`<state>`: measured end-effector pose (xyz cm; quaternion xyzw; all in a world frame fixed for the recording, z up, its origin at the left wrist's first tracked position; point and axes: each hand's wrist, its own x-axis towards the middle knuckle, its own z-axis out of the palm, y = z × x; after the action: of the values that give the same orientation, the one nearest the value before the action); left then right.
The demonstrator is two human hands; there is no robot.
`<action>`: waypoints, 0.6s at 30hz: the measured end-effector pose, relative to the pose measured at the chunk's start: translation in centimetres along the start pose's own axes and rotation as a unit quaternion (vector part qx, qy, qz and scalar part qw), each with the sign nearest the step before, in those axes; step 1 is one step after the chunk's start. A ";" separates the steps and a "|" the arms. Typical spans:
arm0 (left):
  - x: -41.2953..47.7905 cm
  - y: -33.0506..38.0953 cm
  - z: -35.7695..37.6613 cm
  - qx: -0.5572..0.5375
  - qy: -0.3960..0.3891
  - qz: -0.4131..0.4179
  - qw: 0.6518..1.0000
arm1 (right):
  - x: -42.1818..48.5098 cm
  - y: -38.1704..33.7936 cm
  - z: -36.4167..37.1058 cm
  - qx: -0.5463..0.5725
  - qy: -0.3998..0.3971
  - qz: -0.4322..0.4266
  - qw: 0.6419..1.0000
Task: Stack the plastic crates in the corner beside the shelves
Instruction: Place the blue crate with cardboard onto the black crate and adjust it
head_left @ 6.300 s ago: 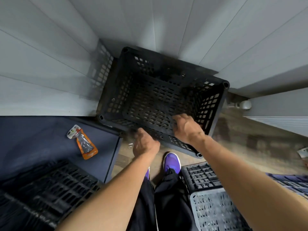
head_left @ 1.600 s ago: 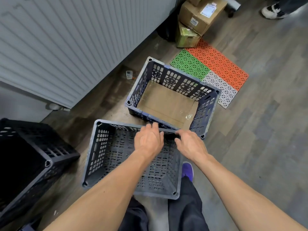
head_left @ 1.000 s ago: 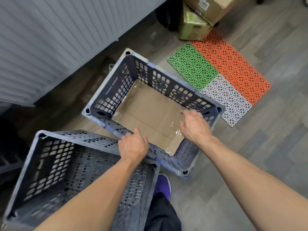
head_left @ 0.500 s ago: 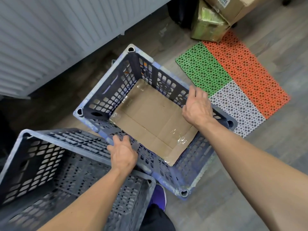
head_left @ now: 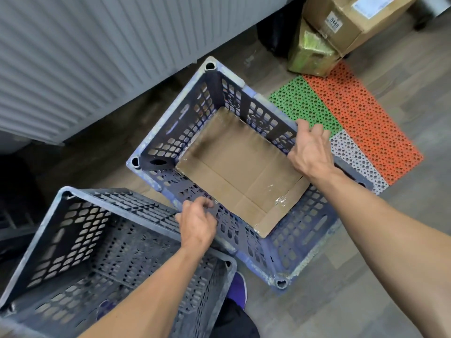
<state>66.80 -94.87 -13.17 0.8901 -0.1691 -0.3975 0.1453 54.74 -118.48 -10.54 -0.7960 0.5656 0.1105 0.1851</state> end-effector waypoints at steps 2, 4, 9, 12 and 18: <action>-0.2 1.4 -1.2 -0.025 0.001 0.020 0.999 | -0.1 -0.1 -2.6 0.009 0.044 -0.010 0.999; -0.6 3.2 -2.5 -0.044 0.002 0.043 0.998 | -0.2 -0.3 -5.5 0.005 0.094 -0.018 0.995; -4.3 6.7 -7.1 -0.088 0.026 0.061 0.994 | -1.4 -2.7 -12.6 -0.010 0.151 -0.018 0.988; -7.8 7.1 -10.3 -0.098 0.036 0.059 0.993 | -3.4 -4.8 -16.2 -0.015 0.151 -0.022 0.988; -15.4 5.9 -17.4 -0.142 0.084 0.022 0.986 | -9.2 -9.7 -21.8 -0.021 0.150 -0.041 0.988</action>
<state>69.20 -91.60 10.50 0.8868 -0.1177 -0.3379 0.2925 60.02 -116.90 14.41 -0.8300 0.5511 -0.0063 0.0863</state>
